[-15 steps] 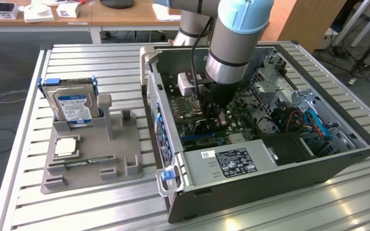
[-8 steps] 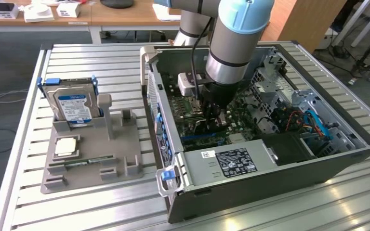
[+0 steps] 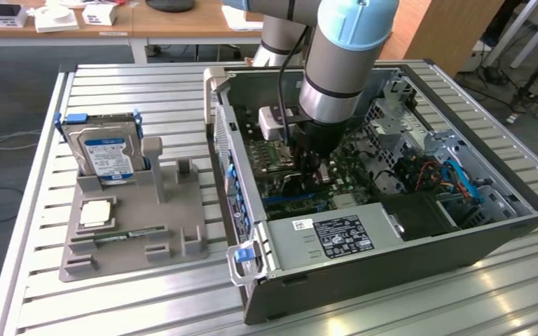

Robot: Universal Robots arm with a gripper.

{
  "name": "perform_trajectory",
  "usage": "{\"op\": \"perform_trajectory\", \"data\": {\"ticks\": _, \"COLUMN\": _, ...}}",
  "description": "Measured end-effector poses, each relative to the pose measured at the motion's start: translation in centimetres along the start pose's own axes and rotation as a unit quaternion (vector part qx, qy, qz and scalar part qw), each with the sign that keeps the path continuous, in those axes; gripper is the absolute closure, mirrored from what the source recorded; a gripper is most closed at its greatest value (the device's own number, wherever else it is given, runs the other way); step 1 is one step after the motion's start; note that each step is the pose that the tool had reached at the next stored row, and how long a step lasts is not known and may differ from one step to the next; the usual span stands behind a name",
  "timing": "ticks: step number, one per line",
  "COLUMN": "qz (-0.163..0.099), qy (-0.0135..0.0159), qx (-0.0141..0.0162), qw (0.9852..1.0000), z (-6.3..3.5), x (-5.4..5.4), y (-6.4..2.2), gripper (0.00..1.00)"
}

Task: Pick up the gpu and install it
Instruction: 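Insert the gpu into the slot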

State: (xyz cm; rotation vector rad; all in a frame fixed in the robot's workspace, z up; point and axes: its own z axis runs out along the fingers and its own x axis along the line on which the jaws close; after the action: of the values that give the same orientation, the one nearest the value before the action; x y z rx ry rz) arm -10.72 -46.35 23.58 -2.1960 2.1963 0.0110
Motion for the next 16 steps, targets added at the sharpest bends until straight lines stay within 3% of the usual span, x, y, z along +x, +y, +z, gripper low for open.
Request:
{"op": "perform_trajectory", "data": {"ticks": 2, "qz": 0.000, "qy": 0.0002, "qx": -0.0002, "qw": 1.0000, "z": -0.02, "x": 0.0, "y": 0.00, "gripper": 0.65}}
{"op": "perform_trajectory", "data": {"ticks": 3, "qz": 0.000, "qy": 0.0003, "qx": -0.0002, "qw": 1.0000, "z": -0.03, "x": 0.0, "y": 0.00, "gripper": 0.59}}
{"op": "perform_trajectory", "data": {"ticks": 8, "qz": 0.000, "qy": 0.0005, "qx": -0.0003, "qw": 1.0000, "z": -0.18, "x": 0.0, "y": 0.00, "gripper": 0.59}}
{"op": "perform_trajectory", "data": {"ticks": 16, "qz": 0.000, "qy": 0.0003, "qx": -0.0002, "qw": 1.0000, "z": -2.30, "x": -0.1, "y": -0.04, "gripper": 0.59}}
